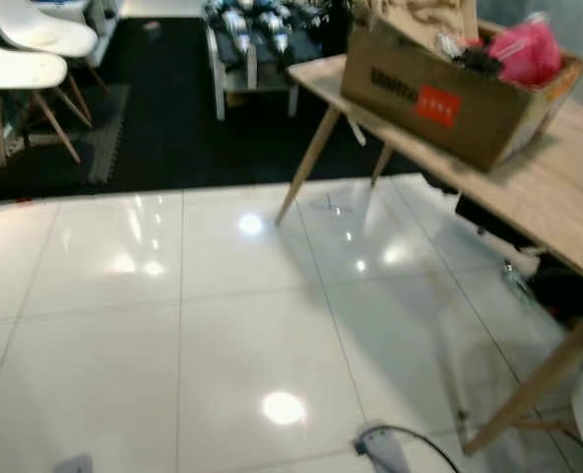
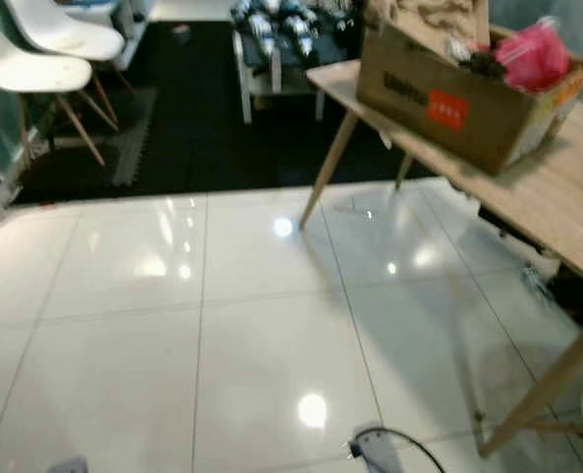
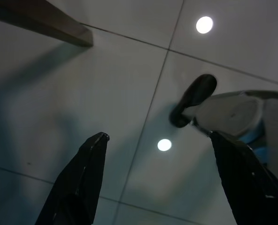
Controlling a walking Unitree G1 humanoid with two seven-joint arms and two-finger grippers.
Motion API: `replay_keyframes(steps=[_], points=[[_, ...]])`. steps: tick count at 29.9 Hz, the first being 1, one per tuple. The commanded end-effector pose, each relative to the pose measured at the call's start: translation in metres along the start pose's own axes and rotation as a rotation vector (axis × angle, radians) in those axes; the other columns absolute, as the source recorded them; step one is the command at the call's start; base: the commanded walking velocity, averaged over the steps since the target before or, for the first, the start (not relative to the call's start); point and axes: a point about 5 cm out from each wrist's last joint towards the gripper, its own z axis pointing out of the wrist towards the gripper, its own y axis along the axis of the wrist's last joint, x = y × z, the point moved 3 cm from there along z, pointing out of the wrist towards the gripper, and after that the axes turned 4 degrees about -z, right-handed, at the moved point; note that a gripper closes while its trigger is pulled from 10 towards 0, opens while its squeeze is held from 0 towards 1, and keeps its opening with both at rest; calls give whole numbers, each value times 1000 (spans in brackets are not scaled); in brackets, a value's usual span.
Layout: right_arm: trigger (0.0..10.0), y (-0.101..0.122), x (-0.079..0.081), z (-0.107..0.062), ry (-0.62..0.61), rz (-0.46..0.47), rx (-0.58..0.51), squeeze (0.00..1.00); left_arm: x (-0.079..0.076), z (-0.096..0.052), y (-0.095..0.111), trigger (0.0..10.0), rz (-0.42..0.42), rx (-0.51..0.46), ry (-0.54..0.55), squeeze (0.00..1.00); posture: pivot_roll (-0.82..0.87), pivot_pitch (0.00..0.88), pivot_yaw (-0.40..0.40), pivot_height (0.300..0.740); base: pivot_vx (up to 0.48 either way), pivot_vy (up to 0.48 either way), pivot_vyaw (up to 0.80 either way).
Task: Picking trash to rubbish bin
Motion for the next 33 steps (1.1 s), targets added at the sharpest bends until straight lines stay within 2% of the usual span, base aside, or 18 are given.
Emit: replay_keyframes(steps=[1,12,17,33], points=[[10000,-22,0,-3,7,6,73,0,4,-3,-14,10000,14,42,5,0,165,111,-40,740,0,0,769],[10000,-25,1,-3,10,4,83,0,-1,-2,-14,10000,42,48,-41,0,163,109,-41,740,0,0,770],[10000,-25,-1,-3,-12,13,86,0,-3,-3,-16,10000,53,58,-57,0,164,109,-40,740,0,0,0],[10000,-22,2,-2,0,12,82,0,-3,-3,-17,10000,55,65,-69,0,162,100,-36,740,0,-410,0]])
